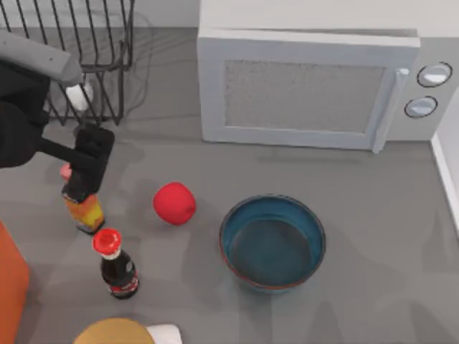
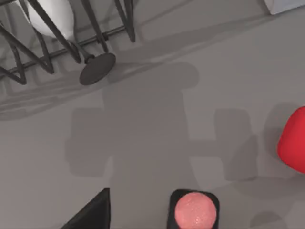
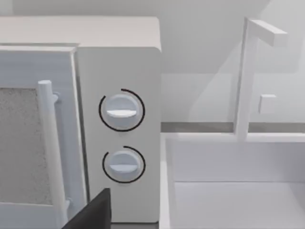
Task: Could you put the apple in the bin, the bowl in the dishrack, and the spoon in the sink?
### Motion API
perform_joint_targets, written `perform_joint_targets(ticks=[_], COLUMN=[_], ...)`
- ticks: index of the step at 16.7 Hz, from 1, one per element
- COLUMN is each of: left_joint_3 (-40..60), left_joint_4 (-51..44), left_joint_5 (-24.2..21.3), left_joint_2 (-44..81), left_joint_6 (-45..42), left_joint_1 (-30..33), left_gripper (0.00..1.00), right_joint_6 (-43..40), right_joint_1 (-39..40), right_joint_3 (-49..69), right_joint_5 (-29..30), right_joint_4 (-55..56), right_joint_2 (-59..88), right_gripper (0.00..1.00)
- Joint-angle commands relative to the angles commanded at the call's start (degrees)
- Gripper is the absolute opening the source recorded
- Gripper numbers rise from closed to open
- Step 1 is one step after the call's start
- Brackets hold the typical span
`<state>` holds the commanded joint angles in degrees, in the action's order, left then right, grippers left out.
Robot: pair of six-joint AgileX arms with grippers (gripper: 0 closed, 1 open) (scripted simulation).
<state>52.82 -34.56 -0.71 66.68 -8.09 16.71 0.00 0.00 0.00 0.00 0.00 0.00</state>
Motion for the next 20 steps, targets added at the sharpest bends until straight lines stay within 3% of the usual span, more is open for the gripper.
perform_joint_targets(ticks=[5,10,20], left_joint_3=[21.09,35.63,39.77], left_joint_4=[-12.74,-24.2,-28.27], left_joint_5=[-1.15,-0.42,0.28], left_joint_2=[26.94,46.41,52.59], left_joint_6=[-2.64,-5.5,-6.55], left_joint_1=[6.53,11.67,13.38], left_gripper=[1.0,1.0,1.0], right_joint_6=[0.0,0.0,0.0], right_joint_1=[0.0,0.0,0.0], right_joint_3=[0.0,0.0,0.0], right_joint_5=[0.0,0.0,0.0], right_joint_4=[0.0,0.0,0.0], right_joint_2=[0.0,0.0,0.0], right_gripper=[1.0,1.0,1.0])
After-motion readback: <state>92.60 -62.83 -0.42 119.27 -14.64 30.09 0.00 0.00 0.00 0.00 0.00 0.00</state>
